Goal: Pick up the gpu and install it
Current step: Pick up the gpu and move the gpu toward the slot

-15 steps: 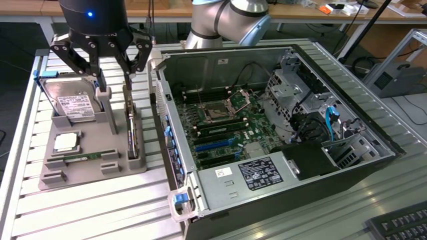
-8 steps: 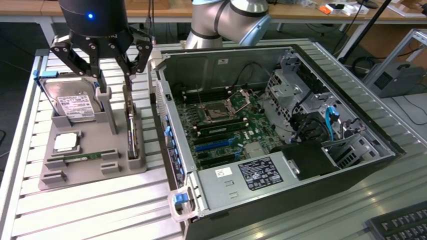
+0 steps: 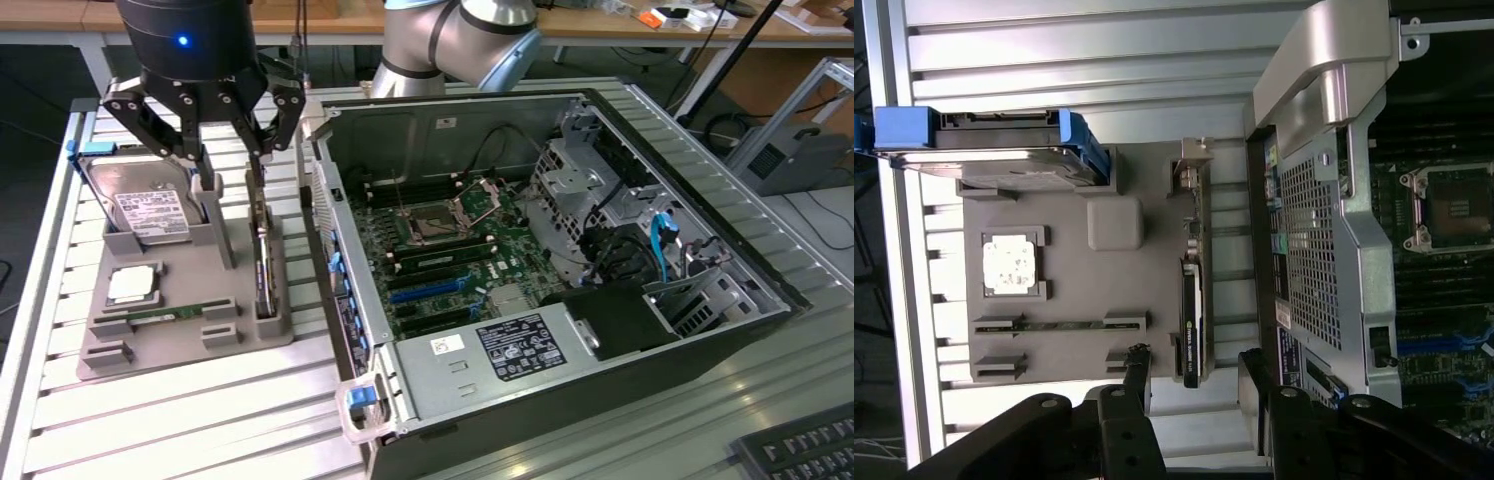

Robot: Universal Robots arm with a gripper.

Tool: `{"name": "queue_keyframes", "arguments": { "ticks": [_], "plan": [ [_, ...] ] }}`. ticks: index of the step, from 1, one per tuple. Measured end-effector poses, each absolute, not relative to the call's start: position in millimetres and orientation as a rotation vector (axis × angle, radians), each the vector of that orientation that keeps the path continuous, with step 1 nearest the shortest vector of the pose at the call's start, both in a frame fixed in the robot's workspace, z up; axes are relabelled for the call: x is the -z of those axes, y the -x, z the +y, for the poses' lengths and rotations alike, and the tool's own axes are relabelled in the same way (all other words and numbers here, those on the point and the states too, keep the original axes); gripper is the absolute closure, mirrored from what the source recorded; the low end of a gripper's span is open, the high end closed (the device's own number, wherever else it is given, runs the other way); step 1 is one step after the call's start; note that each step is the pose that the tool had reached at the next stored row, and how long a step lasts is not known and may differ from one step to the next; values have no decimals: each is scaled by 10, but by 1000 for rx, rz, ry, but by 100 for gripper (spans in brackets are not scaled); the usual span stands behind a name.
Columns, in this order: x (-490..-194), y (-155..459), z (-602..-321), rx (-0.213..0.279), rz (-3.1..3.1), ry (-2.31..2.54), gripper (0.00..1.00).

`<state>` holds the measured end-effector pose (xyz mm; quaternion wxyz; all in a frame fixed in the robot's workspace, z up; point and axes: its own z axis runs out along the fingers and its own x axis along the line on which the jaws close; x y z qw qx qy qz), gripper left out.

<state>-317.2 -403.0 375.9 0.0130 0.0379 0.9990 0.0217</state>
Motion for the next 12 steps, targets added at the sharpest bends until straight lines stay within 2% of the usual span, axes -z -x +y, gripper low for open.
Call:
{"name": "queue_keyframes", "arguments": {
  "ticks": [12],
  "plan": [
    [-3734,3172,-4036,-68,3113,-118,52]
  ]
}}
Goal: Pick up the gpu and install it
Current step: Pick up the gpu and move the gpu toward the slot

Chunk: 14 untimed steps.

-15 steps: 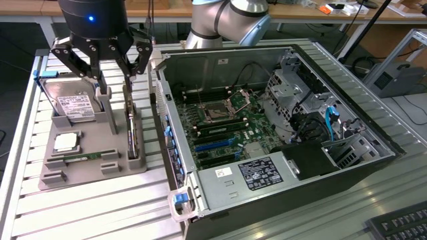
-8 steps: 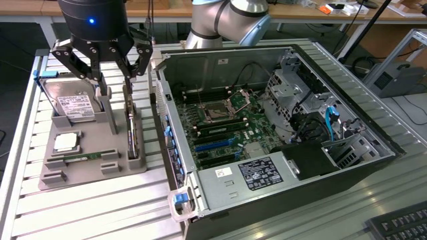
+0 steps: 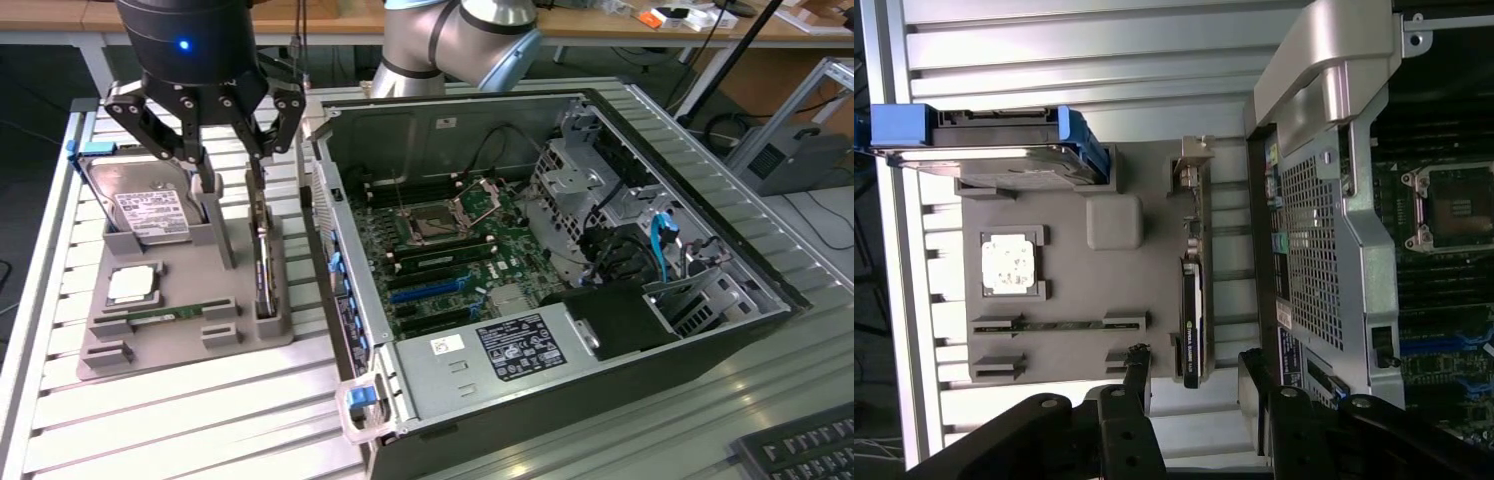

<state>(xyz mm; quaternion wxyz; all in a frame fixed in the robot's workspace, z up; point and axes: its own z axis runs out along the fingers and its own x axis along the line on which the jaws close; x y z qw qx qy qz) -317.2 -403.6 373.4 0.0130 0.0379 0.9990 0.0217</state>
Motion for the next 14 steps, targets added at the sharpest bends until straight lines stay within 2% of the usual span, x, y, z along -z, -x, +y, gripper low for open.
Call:
{"name": "queue_keyframes", "arguments": {
  "ticks": [14],
  "plan": [
    [-3700,3173,-4044,-68,3113,-118,52]
  ]
}}
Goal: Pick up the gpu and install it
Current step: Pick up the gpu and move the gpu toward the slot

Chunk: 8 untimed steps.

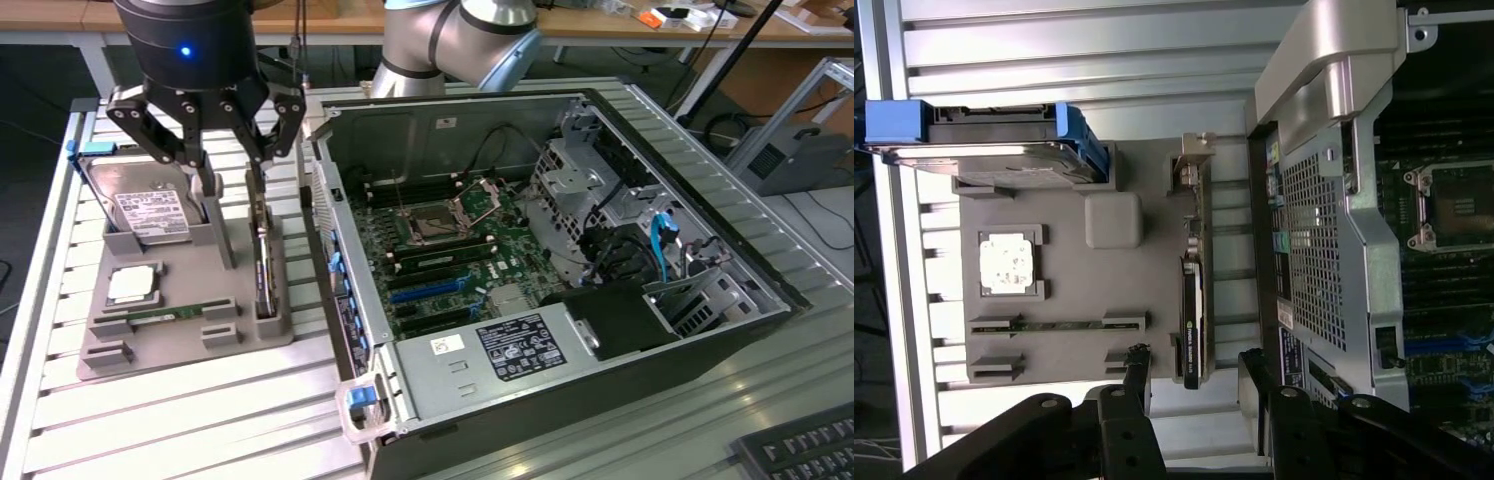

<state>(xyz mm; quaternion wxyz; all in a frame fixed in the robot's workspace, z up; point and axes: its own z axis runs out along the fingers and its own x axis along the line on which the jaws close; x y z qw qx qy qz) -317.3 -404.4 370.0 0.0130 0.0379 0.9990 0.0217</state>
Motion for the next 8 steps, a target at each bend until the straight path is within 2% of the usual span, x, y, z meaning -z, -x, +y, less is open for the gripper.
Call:
{"name": "queue_keyframes", "arguments": {
  "ticks": [8],
  "plan": [
    [-3684,3172,-4050,-68,3113,-118,52]
  ]
}}
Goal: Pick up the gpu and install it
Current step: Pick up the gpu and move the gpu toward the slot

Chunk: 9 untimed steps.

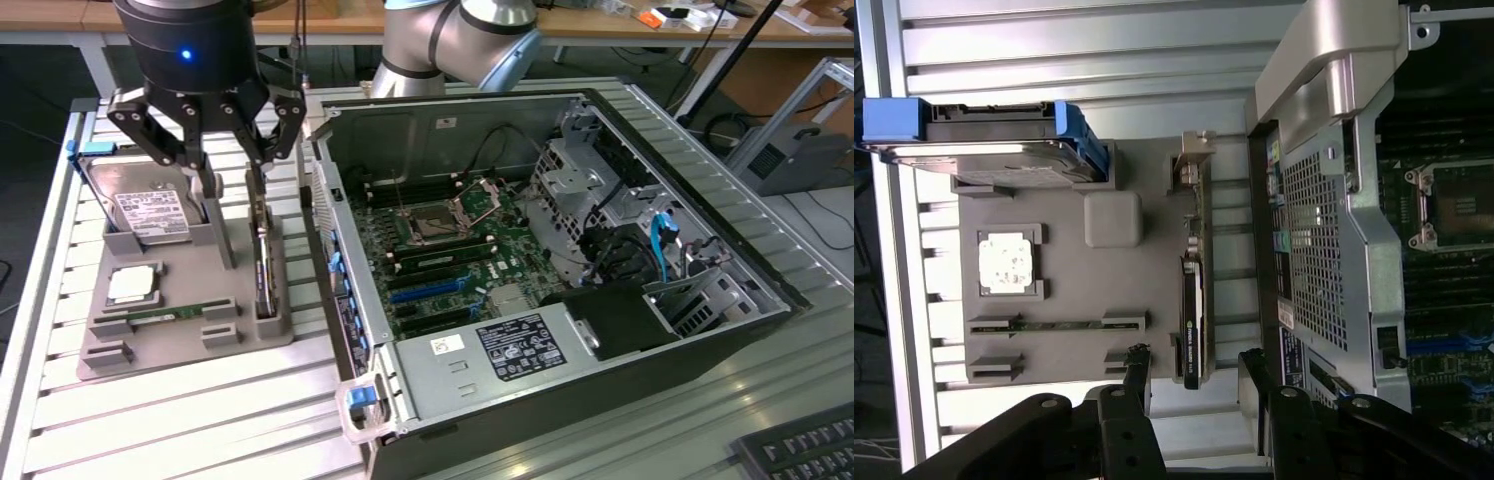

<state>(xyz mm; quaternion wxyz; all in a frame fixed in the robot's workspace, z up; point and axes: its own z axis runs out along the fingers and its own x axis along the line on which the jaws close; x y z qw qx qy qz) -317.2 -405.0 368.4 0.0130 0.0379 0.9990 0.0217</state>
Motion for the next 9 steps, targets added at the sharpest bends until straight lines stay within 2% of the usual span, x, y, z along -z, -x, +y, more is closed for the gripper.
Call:
{"name": "queue_keyframes", "arguments": {
  "ticks": [9],
  "plan": [
    [-3662,3173,-4058,-68,3113,-118,52]
  ]
}}
